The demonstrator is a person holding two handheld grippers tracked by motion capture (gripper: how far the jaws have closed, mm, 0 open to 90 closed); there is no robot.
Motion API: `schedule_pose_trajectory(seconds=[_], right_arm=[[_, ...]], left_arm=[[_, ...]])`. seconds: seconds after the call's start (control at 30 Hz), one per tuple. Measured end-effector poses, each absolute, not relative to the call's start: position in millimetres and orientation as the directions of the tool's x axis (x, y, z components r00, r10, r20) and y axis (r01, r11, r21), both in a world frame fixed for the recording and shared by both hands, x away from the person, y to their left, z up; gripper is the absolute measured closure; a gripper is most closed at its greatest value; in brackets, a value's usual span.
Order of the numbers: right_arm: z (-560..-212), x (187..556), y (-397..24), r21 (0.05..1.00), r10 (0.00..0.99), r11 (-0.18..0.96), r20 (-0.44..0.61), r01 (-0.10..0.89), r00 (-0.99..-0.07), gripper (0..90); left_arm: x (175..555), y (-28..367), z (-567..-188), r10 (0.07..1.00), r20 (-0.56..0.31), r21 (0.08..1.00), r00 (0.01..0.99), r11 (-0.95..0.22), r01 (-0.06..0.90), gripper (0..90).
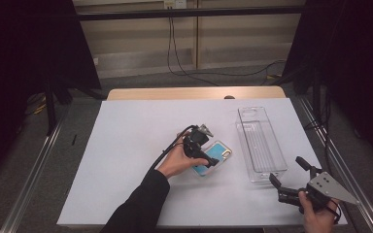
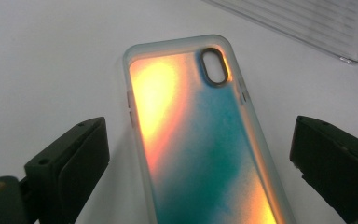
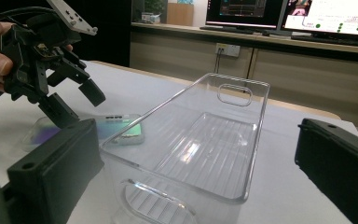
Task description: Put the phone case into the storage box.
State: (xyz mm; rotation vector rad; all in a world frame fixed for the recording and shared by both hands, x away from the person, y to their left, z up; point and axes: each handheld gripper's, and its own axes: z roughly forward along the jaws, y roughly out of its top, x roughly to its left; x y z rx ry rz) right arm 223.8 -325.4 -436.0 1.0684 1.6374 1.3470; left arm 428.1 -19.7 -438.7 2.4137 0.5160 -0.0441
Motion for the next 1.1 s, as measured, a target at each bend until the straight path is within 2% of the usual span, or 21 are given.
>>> schedule_pose_trajectory(seconds=[0.47, 0.87, 1.1], right_arm=[[-436.1, 223.8, -325.6, 0.986, 0.928, 0.096, -0.039, 0.139, -0.370, 0.0], [-436.1, 223.8, -325.6, 0.986, 0.928, 0.097, -0.039, 0.139, -0.370, 0.0], [-436.1, 223.8, -325.6, 0.985, 0.927, 0.099, -0.040, 0.139, -0.372, 0.0]], left_arm=[[428.6, -31.5, -449.9, 0.348, -0.179, 0.540, 0.920, -0.747, 0.388, 5.7], [424.8, -38.6, -451.4, 0.350, -0.139, 0.522, 0.926, -0.769, 0.369, 2.5], [418.7, -43.1, -452.9, 0.354, -0.076, 0.512, 0.932, -0.788, 0.341, 3.2]])
